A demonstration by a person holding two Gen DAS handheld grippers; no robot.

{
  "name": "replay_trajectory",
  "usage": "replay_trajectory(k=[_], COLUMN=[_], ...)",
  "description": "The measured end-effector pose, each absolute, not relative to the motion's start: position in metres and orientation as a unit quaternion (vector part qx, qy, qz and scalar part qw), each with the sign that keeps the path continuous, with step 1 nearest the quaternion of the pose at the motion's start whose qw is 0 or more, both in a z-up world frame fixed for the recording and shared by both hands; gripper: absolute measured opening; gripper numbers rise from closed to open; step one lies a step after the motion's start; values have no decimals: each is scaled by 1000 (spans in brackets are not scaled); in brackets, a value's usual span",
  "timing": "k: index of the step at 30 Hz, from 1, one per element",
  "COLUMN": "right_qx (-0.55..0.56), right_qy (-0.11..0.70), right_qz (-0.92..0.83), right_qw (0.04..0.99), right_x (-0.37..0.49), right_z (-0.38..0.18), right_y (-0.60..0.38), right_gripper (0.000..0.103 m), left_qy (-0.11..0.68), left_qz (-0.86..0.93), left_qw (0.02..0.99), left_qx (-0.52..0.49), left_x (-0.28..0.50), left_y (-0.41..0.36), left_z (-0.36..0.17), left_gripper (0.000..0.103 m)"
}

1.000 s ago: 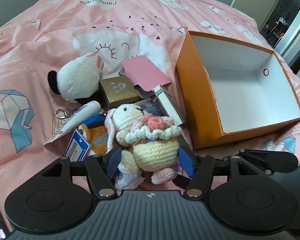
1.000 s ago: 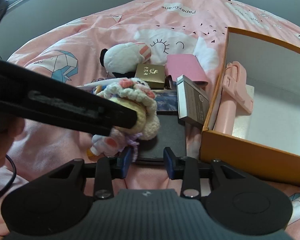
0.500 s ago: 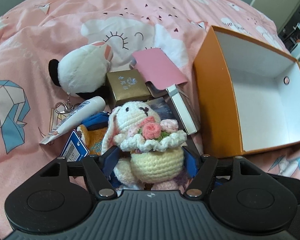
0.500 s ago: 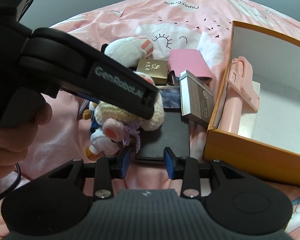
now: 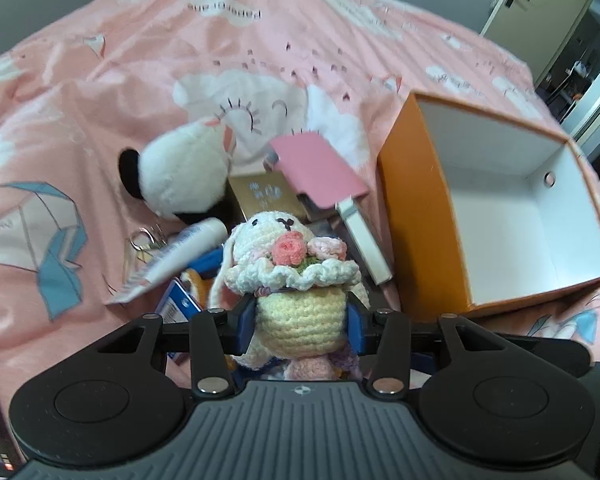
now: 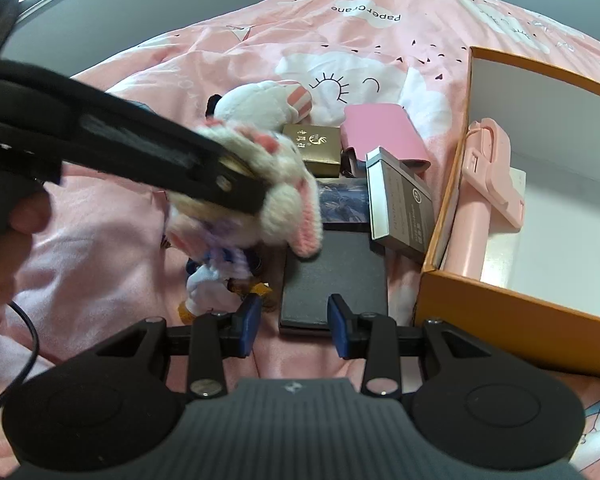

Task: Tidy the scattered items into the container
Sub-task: 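Lift the bunny with the left tool while the right tool grasps the plush bear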

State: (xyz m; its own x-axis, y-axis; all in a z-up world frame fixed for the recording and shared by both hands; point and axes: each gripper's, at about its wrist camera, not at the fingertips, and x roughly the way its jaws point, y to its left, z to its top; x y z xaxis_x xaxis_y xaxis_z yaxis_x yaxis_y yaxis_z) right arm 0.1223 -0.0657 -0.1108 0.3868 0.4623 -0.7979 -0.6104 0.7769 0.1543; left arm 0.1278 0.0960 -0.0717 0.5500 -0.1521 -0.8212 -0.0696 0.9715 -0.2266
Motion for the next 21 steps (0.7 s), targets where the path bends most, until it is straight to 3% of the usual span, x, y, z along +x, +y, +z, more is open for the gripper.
replay_trajectory(k=[11,21], right_qx=[-39,-133], right_qy=[466,462], right_qz=[366,410], right_qw=[804,775], right_x=[133,133], right_z=[-106,-123], right_y=[-46,5], right_gripper=[40,41], left_qy=[433,479], left_qz=[31,37], left_qw=[895,870], left_qx=[-102,-112], left_x=[112,111], left_y=[129,143], left_z=[-49,-78], left_gripper=[51,58])
